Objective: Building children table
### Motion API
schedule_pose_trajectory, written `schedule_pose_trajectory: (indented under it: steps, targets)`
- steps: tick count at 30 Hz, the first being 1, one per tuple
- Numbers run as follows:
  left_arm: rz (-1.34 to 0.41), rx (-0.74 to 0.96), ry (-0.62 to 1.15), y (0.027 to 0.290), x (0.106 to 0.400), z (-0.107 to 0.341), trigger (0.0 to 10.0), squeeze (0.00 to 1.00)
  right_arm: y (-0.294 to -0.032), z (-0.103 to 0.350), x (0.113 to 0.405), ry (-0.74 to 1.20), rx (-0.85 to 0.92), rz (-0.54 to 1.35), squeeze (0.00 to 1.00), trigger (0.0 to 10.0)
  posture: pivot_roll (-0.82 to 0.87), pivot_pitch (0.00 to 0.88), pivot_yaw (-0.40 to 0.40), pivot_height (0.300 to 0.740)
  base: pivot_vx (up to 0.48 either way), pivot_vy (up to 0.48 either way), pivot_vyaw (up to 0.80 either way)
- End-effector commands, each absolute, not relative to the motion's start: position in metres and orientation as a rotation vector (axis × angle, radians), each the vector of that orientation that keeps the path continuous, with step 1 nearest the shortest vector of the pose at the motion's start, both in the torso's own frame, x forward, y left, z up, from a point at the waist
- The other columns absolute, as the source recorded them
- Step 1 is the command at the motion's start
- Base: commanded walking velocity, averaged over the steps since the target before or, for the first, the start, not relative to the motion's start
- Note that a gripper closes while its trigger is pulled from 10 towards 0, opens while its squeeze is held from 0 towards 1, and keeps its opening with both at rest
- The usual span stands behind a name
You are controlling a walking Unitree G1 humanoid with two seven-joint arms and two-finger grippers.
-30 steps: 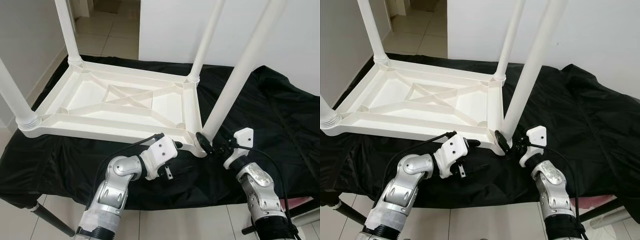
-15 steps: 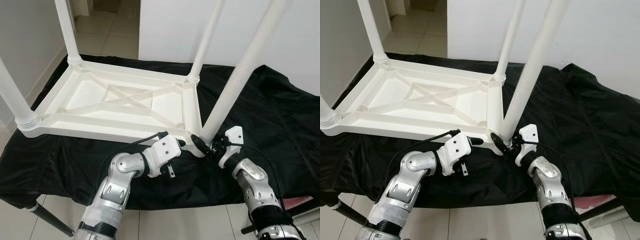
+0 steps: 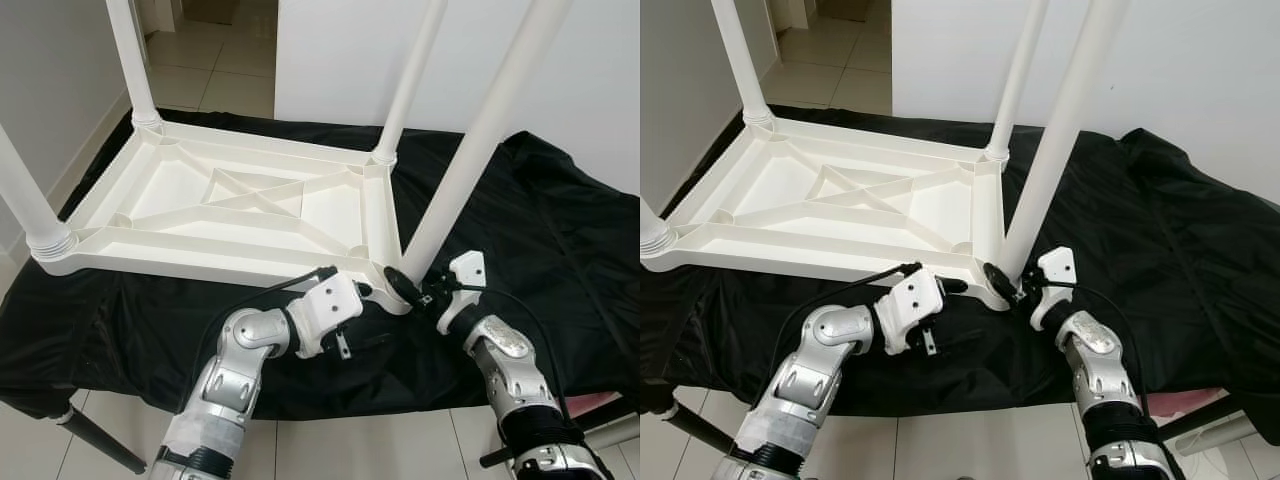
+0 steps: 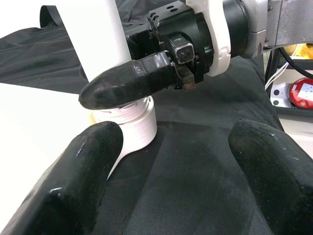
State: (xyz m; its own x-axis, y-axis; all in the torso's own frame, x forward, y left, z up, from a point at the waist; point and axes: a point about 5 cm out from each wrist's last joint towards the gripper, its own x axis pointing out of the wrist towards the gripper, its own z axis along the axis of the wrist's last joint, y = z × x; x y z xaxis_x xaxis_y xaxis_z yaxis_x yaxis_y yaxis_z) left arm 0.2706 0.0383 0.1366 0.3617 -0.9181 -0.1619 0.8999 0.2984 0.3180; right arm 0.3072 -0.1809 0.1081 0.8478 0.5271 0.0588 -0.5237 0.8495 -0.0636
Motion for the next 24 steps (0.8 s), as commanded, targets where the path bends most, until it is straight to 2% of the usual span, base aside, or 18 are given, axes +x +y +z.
schedule_pose_trajectory:
  steps: [1,9,14,20,24]
  targets:
    - [-1.017,0.38,-0.097,0.041,0.278,0.14,10.0,0.0,-0.177,0.101,0.305,-0.04,-0.061,0.52,0.0,10.0,-0.02,0.0,-0.096,0.74,0.0,0.0,0.0]
    - [-1.018,0.385,-0.091,0.04,0.276,0.139,10.0,0.0,-0.17,0.095,0.302,-0.015,-0.07,0.409,0.0,10.0,-0.02,0.0,-0.094,0.74,0.0,0.0,0.0]
    - [-1.016,0.387,-0.088,0.041,0.275,0.139,10.0,0.0,-0.162,0.093,0.296,-0.011,-0.032,0.282,0.0,10.0,-0.02,0.0,-0.093,0.74,0.0,0.0,0.0]
    - [-0.998,0.395,-0.091,0.043,0.278,0.141,10.0,0.0,-0.148,0.087,0.288,0.006,0.069,0.012,0.0,10.0,-0.01,0.0,-0.097,0.74,0.0,0.0,0.0]
    - [-0.996,0.397,-0.091,0.042,0.279,0.14,10.0,0.0,-0.147,0.086,0.288,0.015,0.086,-0.032,0.0,10.0,0.0,0.0,-0.102,0.74,0.0,0.0,0.0]
